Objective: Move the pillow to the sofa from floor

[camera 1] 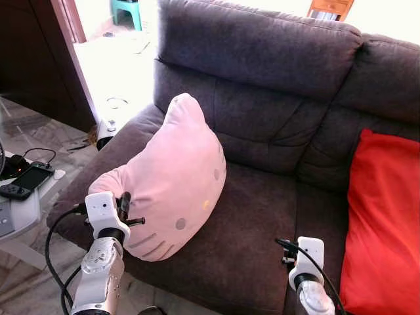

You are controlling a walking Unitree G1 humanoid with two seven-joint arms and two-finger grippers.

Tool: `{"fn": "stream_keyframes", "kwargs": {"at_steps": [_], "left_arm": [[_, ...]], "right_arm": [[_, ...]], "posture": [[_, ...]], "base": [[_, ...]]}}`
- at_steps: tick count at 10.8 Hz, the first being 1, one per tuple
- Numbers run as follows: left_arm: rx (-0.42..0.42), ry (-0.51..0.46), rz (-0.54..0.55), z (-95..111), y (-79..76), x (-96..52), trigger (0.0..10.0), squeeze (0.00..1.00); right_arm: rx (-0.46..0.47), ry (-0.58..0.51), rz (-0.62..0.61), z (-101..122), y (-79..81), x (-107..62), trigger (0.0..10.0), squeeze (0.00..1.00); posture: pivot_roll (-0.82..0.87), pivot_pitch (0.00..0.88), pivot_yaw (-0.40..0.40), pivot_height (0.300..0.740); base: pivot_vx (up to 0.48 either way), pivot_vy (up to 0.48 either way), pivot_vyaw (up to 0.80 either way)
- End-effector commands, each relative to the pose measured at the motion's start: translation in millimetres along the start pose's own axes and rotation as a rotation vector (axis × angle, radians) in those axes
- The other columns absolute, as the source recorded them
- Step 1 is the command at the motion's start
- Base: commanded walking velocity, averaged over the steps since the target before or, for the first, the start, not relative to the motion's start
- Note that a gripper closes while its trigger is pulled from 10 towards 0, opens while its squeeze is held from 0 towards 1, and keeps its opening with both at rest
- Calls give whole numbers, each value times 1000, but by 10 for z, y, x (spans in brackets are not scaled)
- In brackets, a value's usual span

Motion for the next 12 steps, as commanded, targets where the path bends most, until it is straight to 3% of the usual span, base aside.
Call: {"fn": "stream_keyframes", "kwargs": {"at_steps": [1,4,6,8,11,12], "left_arm": [[40,52,-6,-140,-46,-26,10000,1000],[91,34,-40,-132,-114,-26,10000,1000],[170,-31,-84,11,-187,-24,10000,1000],[186,-43,-76,33,-190,-35,10000,1000],[185,9,-126,-136,-235,-105,10000,1000],[221,99,-201,-349,-258,-167,10000,0]], "right_arm": [[-17,7,-3,-25,-35,-8,10000,0],[-21,8,-16,3,-67,21,10000,0],[-22,9,-29,25,-115,41,10000,0],[-20,9,-36,37,-144,51,10000,0],[-28,-8,-35,67,-154,57,10000,0],[-34,1,-35,65,-155,64,10000,0]], "posture": [[99,89,-85,740],[95,91,-86,740],[103,91,-86,740],[102,90,-85,740],[105,87,-82,740],[102,85,-82,740]], "base": [[0,0,0],[0,0,0],[0,0,0],[0,0,0],[0,0,0],[0,0,0]]}}
Point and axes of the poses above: a point about 5 cm out from each wrist's last joint towards the gripper, its own x axis pointing out of the wrist towards the gripper, its own z axis along the axis of the wrist's last joint, y = z × x, the point moved 3 cm from there along x, pointing out of the wrist towards the gripper, and after that the axes turned 3 degrees about x, right-handed, at the moved point
